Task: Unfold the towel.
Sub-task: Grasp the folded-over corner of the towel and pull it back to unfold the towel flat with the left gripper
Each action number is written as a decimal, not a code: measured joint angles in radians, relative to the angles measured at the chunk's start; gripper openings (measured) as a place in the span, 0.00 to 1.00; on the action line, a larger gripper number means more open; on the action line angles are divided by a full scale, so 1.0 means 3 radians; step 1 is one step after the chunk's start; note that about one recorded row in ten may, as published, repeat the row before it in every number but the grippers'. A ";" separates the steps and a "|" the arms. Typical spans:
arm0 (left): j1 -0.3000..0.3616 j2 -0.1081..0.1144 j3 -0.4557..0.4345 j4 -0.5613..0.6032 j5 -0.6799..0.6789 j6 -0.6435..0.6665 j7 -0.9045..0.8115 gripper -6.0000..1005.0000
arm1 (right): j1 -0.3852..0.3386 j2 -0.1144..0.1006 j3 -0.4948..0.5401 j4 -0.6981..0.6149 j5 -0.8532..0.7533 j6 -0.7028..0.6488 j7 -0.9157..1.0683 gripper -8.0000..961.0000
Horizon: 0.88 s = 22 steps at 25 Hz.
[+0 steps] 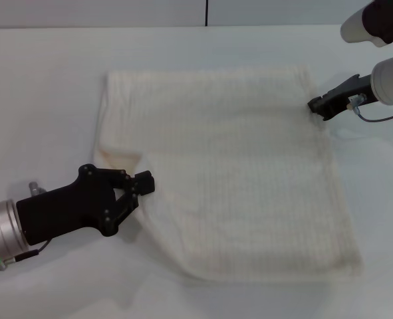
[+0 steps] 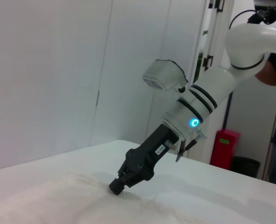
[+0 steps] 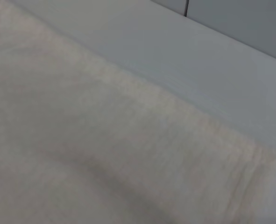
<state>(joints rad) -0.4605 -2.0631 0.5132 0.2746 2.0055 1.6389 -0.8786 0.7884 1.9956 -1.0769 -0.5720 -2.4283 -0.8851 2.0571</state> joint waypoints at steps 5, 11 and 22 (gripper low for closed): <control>0.0061 0.0001 0.0000 0.0000 -0.0043 0.0005 0.0020 0.05 | 0.0000 0.0000 0.0000 -0.0001 0.0000 0.0000 0.0000 0.01; 0.0122 0.0008 0.0002 0.0000 -0.0062 0.0037 0.0043 0.05 | 0.0000 0.0000 0.0000 -0.0001 0.0000 0.0000 0.0000 0.01; 0.0242 0.0010 0.0002 0.0054 -0.0179 0.0073 0.0084 0.05 | 0.0014 0.0000 0.0000 0.0000 0.0000 0.0011 0.0000 0.01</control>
<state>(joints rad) -0.3878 -2.0600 0.5139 0.2909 1.9519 1.6607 -0.8533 0.7925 1.9957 -1.0769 -0.5722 -2.4283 -0.8818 2.0571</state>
